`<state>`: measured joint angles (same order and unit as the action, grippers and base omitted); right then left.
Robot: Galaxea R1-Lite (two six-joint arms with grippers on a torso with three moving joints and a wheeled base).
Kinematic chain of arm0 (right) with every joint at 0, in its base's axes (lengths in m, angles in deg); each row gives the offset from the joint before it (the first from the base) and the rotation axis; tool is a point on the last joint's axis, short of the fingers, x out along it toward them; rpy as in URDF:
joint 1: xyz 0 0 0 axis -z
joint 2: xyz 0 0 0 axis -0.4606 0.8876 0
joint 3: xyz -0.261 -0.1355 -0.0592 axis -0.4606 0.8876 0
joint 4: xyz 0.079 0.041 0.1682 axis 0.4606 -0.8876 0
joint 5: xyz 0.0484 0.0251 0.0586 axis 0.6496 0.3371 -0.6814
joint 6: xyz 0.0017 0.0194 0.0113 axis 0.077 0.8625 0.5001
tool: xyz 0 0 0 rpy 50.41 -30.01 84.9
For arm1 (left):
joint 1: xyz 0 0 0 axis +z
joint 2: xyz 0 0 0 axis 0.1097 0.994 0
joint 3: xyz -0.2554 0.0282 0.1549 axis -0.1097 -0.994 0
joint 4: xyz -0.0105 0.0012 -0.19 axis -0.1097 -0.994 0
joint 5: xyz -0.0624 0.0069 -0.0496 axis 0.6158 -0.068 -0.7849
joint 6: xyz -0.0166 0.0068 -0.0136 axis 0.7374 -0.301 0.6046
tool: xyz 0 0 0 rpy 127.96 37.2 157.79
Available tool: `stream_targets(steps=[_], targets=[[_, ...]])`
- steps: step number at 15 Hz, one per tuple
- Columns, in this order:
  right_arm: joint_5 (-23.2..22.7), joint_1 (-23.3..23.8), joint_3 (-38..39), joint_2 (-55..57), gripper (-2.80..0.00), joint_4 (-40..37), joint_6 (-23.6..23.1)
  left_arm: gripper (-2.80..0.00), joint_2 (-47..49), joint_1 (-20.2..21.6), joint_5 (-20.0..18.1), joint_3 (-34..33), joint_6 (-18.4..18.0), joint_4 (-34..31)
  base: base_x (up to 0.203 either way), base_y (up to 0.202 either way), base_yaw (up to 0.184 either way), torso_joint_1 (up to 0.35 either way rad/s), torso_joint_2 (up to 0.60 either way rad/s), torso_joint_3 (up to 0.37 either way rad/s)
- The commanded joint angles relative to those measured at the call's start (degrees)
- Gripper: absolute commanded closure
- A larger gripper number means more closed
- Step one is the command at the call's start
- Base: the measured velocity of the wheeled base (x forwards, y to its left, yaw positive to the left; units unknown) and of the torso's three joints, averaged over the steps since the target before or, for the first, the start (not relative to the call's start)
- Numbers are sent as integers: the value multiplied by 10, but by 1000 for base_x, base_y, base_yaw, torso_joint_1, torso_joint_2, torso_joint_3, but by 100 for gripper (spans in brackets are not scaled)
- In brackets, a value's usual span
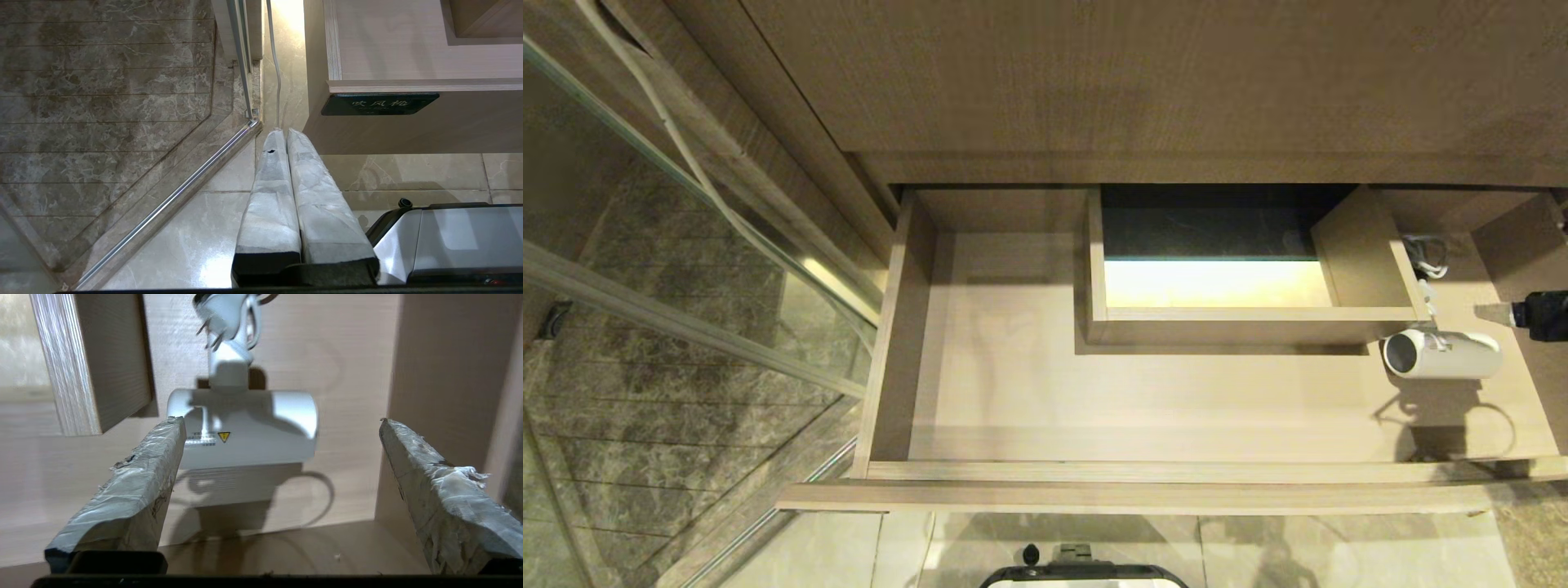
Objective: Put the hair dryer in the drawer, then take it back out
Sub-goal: Take the hairdryer out
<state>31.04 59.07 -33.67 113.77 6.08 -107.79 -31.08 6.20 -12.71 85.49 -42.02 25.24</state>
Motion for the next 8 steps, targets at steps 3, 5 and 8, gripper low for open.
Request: stream_targets(steps=[3,5,8], targets=[[-32,-7,-29,77,-280,6,-8,0,0,0,0,0,0,0,0,0,0,0,0,0],[-40,-7,-51,100,-280,5,-9,0,0,0,0,0,0,0,0,0,0,0,0,0],[-44,-13,-92,143,-280,5,-10,0,0,0,0,-1,0,0,0,0,0,0,0,0]])
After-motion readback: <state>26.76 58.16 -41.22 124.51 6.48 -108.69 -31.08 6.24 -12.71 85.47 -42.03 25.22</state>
